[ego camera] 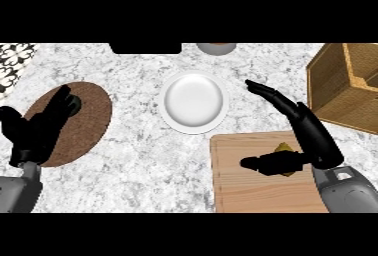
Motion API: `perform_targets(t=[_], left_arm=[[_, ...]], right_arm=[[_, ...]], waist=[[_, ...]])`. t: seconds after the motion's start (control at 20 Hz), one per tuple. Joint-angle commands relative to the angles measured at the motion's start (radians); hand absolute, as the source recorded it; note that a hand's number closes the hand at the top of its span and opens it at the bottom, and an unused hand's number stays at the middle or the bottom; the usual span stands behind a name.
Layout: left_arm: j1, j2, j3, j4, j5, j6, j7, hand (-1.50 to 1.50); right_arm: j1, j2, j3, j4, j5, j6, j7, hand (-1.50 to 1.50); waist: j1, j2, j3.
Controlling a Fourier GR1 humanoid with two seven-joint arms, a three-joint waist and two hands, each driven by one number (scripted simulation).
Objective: Pick the lemon from the cutting board and place it in the basket
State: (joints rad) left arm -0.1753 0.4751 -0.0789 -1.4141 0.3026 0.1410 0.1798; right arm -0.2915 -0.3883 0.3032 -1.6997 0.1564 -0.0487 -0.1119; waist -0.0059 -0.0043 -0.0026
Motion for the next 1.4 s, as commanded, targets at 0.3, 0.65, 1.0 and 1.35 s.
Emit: perform_targets(t=[0.3,0.65,1.0,1.35], left_arm=[[0.025,-0.003,0.009,0.004,-0.009,0.002,-0.011,0.00],[0.007,-0.016,0.022,0.033,-0.008,-0.020,-0.018,0.00],[-0.016,-0.042,0.022,0.036,-0.027,-0.029,0.008,0.00],[-0.007,-0.029,0.078,0.075,-0.039,-0.060,-0.027,0.00]], right_arm=[[-0.188,-0.374,-0.084,-0.080,0.196,0.233,0.594,-1.50],[-0.293,-0.445,-0.147,-0.149,-0.114,0.593,0.879,-1.50],[-0.200,-0.535,-0.339,-0.131,-0.381,0.778,0.876,-1.50],[0.070,-0.460,-0.547,-0.288,-0.384,0.724,0.733,-1.50]], waist=[[-0.012,-0.008,-0.005],[-0.004,-0.002,0.000],[-0.006,0.001,0.002],[-0.015,0.001,0.003]])
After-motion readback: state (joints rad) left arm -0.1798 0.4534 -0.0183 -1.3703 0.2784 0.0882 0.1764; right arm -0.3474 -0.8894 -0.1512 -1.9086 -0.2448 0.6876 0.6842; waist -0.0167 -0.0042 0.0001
